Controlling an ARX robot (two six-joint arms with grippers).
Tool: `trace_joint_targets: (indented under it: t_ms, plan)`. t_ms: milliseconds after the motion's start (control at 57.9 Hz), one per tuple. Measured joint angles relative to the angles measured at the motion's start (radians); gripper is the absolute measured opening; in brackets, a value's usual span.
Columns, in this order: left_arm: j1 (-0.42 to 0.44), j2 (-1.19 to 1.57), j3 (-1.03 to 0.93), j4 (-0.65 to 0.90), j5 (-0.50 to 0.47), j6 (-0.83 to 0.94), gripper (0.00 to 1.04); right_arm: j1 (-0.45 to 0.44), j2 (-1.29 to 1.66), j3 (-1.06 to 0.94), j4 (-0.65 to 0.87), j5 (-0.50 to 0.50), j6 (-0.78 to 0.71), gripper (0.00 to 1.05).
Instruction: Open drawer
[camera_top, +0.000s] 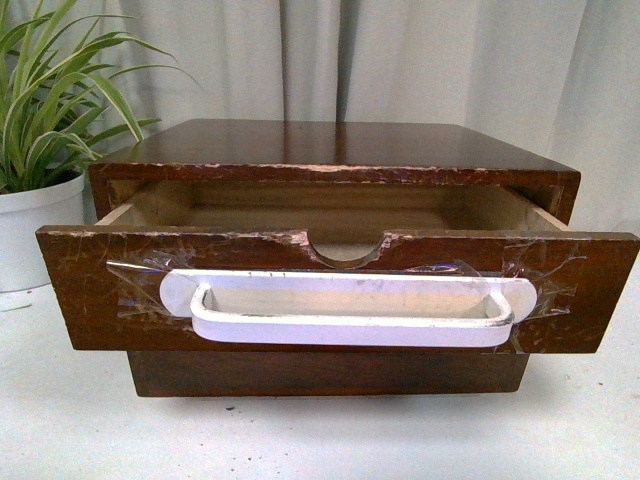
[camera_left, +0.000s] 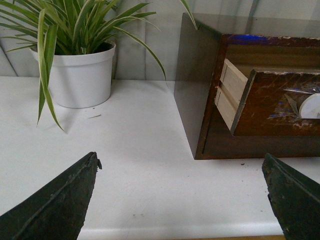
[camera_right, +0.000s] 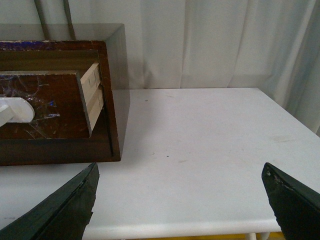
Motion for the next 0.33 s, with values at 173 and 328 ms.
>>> trace_joint_targets:
  t_ms: [173, 328]
  plan:
    - [0.0, 0.0, 0.0, 0.0, 0.0, 0.0, 0.98, 0.0, 0.0, 0.0, 0.0, 0.0, 0.0, 0.96]
    - [0.0, 0.0, 0.0, 0.0, 0.0, 0.0, 0.98, 0.0, 0.0, 0.0, 0.0, 0.0, 0.0, 0.96]
